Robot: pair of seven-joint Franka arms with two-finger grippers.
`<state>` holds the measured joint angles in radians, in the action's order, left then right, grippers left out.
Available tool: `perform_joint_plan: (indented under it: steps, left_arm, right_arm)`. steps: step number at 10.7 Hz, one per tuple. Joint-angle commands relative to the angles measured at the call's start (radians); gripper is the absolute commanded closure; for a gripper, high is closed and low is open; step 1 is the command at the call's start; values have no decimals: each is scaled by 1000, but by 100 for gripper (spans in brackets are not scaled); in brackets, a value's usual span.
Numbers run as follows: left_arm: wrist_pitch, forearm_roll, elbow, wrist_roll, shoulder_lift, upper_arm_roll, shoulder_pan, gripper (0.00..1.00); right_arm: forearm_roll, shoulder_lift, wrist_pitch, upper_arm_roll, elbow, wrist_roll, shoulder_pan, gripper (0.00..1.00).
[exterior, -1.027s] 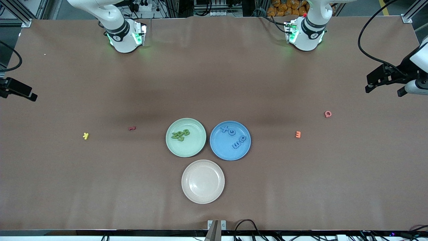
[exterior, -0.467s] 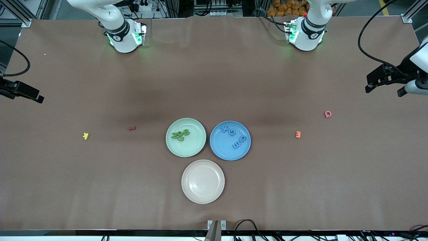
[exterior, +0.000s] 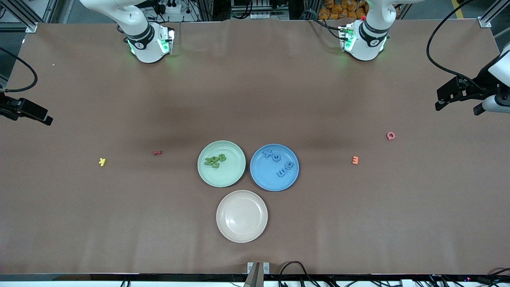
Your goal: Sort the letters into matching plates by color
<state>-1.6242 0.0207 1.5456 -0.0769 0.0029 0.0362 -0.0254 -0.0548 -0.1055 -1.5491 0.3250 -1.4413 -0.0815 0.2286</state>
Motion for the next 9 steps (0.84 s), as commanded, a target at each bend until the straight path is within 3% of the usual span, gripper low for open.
perform_joint_plan:
  steps: [1,9]
  left_arm:
    - [-8,25,5,3,-9,1,4,0]
    - [-8,25,5,3,-9,1,1,0]
  right_arm:
    - [24,35,-16,-6,-33,-23,5,0]
    - [64,36,-14,-26,-31,-21,6,0]
